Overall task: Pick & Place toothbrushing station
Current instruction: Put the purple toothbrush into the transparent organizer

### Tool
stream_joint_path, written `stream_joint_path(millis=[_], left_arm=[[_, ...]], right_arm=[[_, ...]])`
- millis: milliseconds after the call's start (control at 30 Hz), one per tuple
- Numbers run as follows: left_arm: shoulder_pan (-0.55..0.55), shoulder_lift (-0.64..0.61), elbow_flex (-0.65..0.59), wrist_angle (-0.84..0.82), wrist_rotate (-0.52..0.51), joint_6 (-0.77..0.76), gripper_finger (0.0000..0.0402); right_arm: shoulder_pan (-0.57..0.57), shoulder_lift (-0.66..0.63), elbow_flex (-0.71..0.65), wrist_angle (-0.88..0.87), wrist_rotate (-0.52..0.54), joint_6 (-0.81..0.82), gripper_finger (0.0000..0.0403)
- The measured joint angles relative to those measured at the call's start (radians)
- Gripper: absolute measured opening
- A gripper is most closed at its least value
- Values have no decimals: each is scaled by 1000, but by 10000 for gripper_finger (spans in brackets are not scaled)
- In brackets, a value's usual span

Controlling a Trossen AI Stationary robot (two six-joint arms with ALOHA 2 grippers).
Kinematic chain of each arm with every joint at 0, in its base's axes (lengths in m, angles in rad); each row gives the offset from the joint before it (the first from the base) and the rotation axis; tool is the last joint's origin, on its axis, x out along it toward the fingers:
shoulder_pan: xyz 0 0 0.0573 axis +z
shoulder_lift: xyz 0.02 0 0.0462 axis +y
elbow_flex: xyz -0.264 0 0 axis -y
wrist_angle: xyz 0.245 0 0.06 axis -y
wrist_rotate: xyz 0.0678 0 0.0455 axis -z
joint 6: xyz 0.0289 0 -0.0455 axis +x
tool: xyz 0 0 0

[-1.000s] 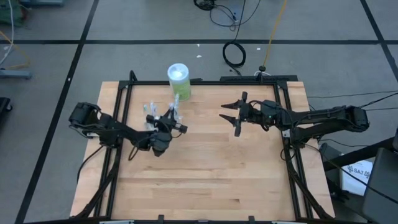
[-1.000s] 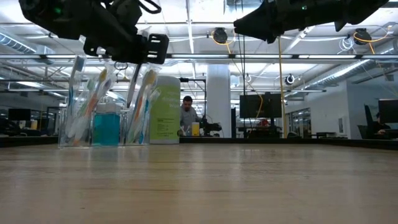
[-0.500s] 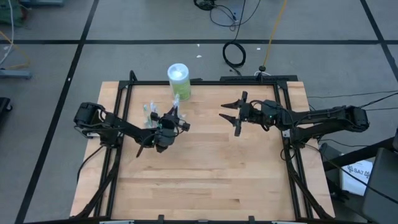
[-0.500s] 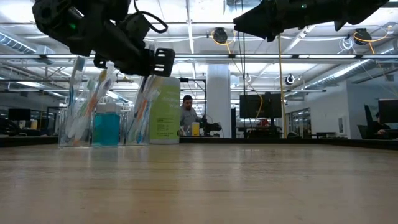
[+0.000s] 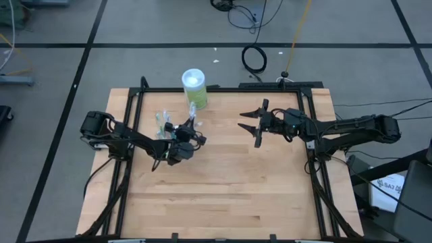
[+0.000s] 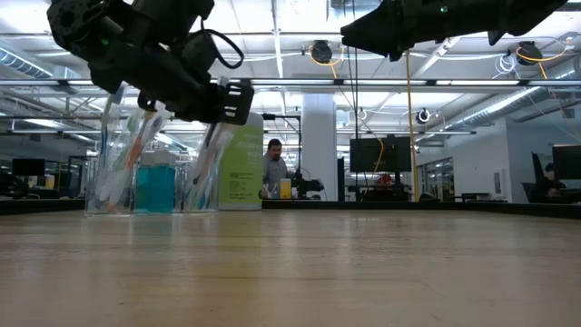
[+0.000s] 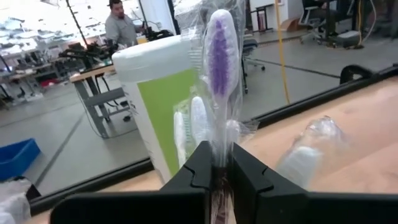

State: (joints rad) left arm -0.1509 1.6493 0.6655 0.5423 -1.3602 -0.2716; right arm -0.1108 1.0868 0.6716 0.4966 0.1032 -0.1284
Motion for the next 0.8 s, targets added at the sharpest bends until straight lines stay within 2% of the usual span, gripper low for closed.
stream_joint_path(millis=[400,500,567,800], left_arm=[[29,0,0,-17,67,31,29],[33,-24,0,-57,127,29,32],[38,-46,0,-88,162,10,43],[48,-136,0,-260,170,-133,108]], right_arm=[[0,0,0,0,0,4,173],[0,0,0,0,0,4,172],[0,0,0,-2,0,4,173],[0,0,0,-8,-3,4,175]])
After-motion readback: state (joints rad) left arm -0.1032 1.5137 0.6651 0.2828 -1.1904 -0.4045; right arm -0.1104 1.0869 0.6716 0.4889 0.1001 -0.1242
